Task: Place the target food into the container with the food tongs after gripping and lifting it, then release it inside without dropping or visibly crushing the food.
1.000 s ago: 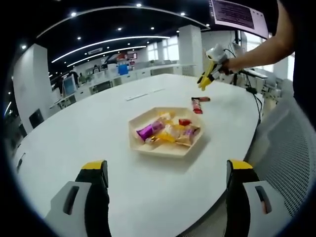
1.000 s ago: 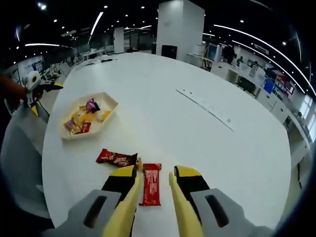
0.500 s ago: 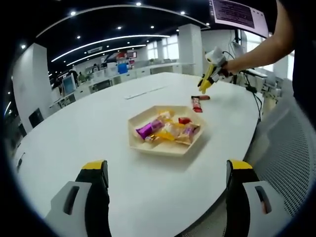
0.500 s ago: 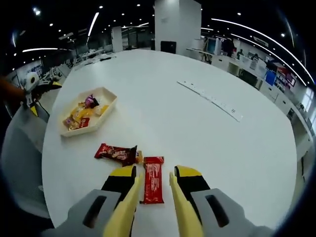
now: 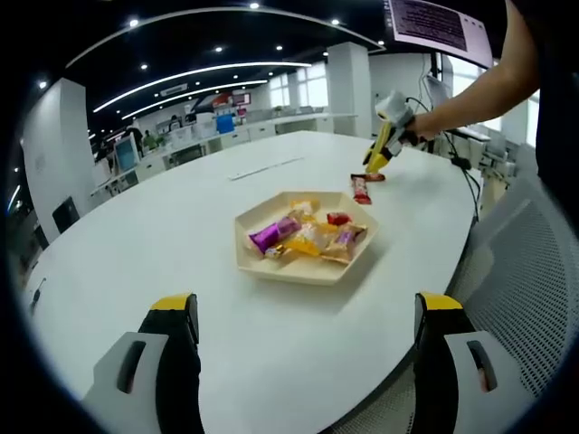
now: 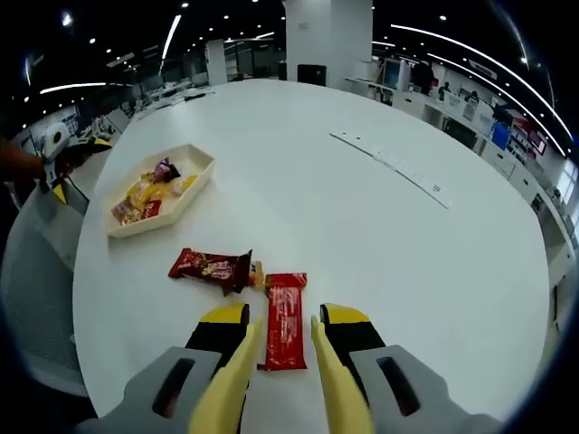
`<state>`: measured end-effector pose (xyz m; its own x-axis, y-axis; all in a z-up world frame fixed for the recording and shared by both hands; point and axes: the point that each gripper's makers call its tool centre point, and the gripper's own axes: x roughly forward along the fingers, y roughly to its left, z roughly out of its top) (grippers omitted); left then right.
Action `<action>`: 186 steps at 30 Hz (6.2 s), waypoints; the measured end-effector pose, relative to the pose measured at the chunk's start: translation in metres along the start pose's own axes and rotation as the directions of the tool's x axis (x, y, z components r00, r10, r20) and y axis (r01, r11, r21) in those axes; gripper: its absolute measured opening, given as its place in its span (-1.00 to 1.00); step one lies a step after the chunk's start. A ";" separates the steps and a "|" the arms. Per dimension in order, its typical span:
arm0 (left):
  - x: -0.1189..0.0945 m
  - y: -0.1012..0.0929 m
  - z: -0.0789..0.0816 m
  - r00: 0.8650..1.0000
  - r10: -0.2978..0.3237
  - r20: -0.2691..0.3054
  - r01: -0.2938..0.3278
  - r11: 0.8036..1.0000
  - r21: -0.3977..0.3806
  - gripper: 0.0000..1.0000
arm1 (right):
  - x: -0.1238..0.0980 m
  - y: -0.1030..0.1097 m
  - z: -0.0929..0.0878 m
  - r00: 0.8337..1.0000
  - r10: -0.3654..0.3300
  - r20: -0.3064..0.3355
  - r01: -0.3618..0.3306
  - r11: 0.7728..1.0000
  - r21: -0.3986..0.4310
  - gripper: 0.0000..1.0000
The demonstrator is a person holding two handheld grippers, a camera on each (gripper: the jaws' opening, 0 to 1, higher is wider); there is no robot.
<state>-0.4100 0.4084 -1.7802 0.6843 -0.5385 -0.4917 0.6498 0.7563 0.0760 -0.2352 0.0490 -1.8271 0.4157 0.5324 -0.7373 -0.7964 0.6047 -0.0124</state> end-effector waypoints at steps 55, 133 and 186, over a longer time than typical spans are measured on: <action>0.000 -0.002 0.000 1.000 -0.007 0.000 0.007 1.000 0.004 0.91 | -0.022 -0.015 0.015 0.992 -0.067 -0.105 0.076 0.994 0.081 -0.53; -0.005 -0.002 0.018 0.995 -0.013 0.099 0.016 0.999 -0.033 0.97 | 0.007 0.065 0.128 0.999 -0.041 -0.031 0.042 0.999 0.019 -0.52; -0.006 -0.005 0.019 0.994 -0.026 0.105 0.028 0.999 -0.022 0.96 | 0.019 0.150 0.184 0.995 0.092 0.039 -0.090 0.995 -0.040 -0.44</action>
<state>-0.4107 0.4009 -1.7614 0.6980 -0.5940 -0.4000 0.6616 0.7486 0.0428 -0.2663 0.2588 -1.7185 0.3579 0.6083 -0.7084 -0.8473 0.5304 0.0273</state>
